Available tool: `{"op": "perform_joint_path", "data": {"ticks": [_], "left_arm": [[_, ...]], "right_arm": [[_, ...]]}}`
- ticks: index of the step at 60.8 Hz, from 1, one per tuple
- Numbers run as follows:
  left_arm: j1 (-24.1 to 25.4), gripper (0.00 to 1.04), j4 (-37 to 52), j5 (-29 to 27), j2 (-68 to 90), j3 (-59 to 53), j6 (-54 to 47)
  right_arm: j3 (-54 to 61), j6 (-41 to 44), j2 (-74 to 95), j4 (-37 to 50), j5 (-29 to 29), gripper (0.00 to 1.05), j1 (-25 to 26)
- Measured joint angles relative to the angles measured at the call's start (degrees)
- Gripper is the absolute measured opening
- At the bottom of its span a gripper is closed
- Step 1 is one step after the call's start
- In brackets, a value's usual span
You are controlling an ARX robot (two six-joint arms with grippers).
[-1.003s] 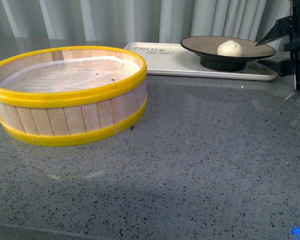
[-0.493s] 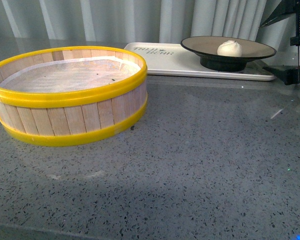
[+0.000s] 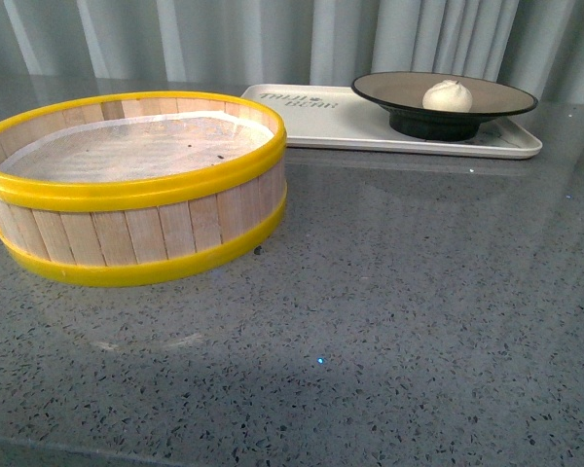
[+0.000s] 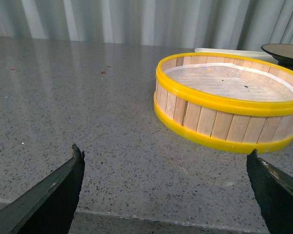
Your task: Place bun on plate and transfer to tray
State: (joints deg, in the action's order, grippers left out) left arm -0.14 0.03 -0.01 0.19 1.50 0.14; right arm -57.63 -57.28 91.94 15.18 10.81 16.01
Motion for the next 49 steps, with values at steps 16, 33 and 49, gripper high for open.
{"op": "perform_joint_path", "data": {"ticks": [16, 33, 49], "left_arm": [[0.00, 0.98, 0.00, 0.02, 0.00, 0.00, 0.00], [0.00, 0.98, 0.00, 0.00, 0.00, 0.00, 0.00], [0.02, 0.98, 0.00, 0.00, 0.00, 0.00, 0.00]], "right_arm": [[27.82, 36.35, -33.33, 7.21, -26.01, 0.96, 2.60], [46.84, 71.73, -62.01, 8.57, -40.63, 0.96, -6.86], [49.07, 59.98, -75.76, -7.72, -7.34, 0.53, -11.21]]}}
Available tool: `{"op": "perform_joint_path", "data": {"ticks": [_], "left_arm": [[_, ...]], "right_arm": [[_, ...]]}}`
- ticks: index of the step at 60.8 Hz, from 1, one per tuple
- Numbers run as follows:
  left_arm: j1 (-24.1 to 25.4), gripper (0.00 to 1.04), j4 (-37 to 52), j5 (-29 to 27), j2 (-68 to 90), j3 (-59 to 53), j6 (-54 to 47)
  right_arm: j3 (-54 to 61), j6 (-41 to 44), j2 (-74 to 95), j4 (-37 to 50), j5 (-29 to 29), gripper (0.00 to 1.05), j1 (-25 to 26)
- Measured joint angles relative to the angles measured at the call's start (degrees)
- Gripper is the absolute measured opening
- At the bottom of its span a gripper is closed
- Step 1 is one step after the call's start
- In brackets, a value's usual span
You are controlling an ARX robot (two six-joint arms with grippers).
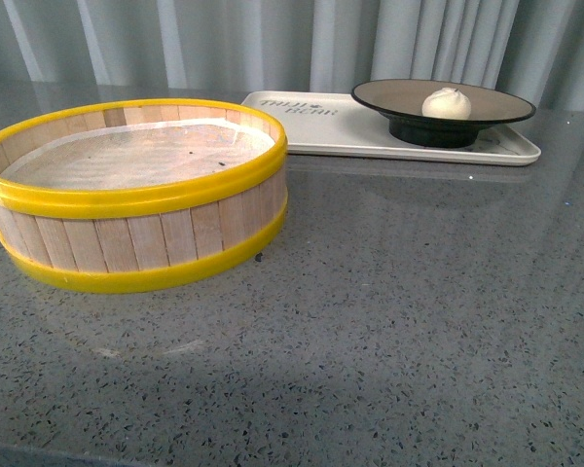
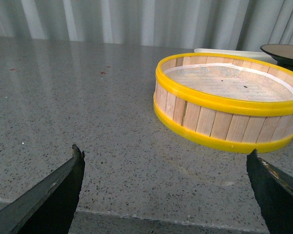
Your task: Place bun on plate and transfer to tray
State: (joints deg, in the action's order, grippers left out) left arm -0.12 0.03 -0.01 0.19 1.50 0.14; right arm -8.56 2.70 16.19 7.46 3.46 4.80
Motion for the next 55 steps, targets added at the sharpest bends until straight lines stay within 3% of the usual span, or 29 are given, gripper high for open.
{"op": "perform_joint_path", "data": {"ticks": [6, 17, 24, 55], "left_arm": [[-0.02, 0.98, 0.00, -0.15, 0.00, 0.00, 0.00], [0.00, 0.98, 0.00, 0.00, 0.00, 0.00, 0.00], [-0.02, 0.98, 0.00, 0.00, 0.02, 0.00, 0.00], [-0.02, 0.98, 0.00, 0.00, 0.00, 0.00, 0.00]], "right_arm": [[1.49, -1.33, -1.51, -0.09, -3.19, 0.37, -3.91], [3.78, -1.99, -4.33, -0.46, -3.41, 0.01, -4.59], [4.94, -2.10, -11.78, -7.76, -3.43, 0.02, -4.63], [8.22, -2.10, -15.93, -7.63, -3.41, 0.02, -4.63]]}}
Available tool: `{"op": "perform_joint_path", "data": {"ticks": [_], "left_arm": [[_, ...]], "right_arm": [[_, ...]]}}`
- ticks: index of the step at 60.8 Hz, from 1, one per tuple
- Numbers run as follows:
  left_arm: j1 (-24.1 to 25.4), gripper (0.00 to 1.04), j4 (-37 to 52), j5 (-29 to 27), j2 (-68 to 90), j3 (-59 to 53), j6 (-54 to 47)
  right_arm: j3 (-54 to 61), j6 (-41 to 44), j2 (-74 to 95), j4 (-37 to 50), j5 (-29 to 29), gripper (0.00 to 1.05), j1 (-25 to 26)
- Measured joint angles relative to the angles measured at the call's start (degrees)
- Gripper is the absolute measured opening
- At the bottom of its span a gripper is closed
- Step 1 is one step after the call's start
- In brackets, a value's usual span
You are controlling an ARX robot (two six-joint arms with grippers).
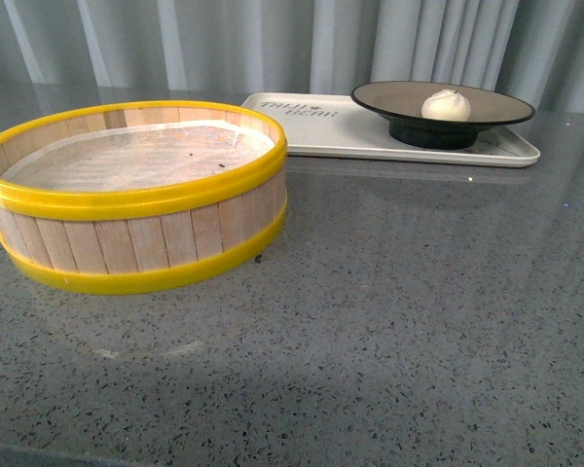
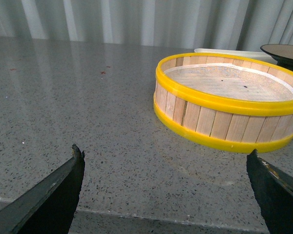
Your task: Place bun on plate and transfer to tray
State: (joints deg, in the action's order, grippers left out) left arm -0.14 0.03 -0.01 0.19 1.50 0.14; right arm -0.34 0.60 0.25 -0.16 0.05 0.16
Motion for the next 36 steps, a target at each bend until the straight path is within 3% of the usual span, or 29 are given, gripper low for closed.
{"op": "perform_joint_path", "data": {"ticks": [11, 18, 33, 36], "left_arm": [[0.02, 0.98, 0.00, 0.00, 0.00, 0.00, 0.00], [0.02, 0.98, 0.00, 0.00, 0.00, 0.00, 0.00], [0.02, 0.98, 0.00, 0.00, 0.00, 0.00, 0.00], [0.00, 0.98, 0.00, 0.00, 0.00, 0.00, 0.00]], "right_arm": [[0.00, 0.02, 0.00, 0.00, 0.00, 0.05, 0.00], [0.00, 0.00, 0.00, 0.00, 0.00, 0.23, 0.00], [0.00, 0.00, 0.00, 0.00, 0.00, 0.78, 0.00], [0.00, 0.00, 0.00, 0.00, 0.00, 0.85, 0.00]]}}
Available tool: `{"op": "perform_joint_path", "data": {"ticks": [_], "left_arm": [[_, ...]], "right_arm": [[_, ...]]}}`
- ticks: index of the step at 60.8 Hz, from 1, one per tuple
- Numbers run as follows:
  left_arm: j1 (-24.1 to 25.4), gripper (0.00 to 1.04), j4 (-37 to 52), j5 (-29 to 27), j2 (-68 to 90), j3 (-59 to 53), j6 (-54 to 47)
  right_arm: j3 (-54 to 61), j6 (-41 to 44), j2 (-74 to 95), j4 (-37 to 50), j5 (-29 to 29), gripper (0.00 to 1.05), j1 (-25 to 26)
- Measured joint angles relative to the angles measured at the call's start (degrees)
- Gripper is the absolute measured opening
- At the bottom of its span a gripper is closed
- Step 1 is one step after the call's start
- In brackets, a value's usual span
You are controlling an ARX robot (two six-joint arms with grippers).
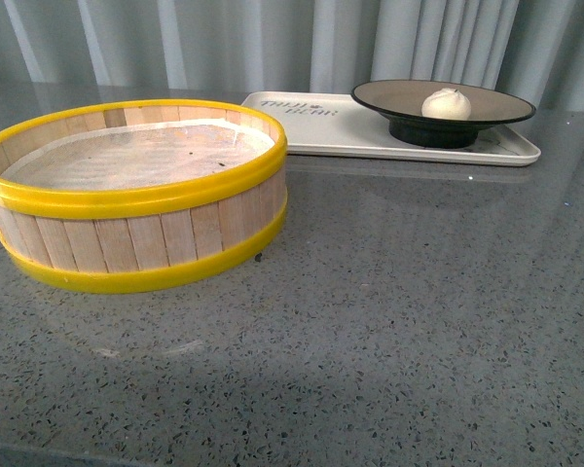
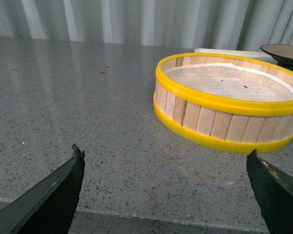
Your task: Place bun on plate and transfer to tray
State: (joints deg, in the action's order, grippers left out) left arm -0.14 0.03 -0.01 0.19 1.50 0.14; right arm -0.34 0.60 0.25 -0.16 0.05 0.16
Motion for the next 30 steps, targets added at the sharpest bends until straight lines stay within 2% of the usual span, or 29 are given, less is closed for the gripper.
{"op": "perform_joint_path", "data": {"ticks": [5, 11, 30], "left_arm": [[0.00, 0.98, 0.00, 0.00, 0.00, 0.00, 0.00], [0.02, 0.98, 0.00, 0.00, 0.00, 0.00, 0.00], [0.00, 0.98, 0.00, 0.00, 0.00, 0.00, 0.00]], "right_arm": [[0.00, -0.04, 0.00, 0.00, 0.00, 0.98, 0.00], [0.00, -0.11, 0.00, 0.00, -0.02, 0.95, 0.00], [0.00, -0.20, 0.00, 0.00, 0.00, 0.96, 0.00]]}}
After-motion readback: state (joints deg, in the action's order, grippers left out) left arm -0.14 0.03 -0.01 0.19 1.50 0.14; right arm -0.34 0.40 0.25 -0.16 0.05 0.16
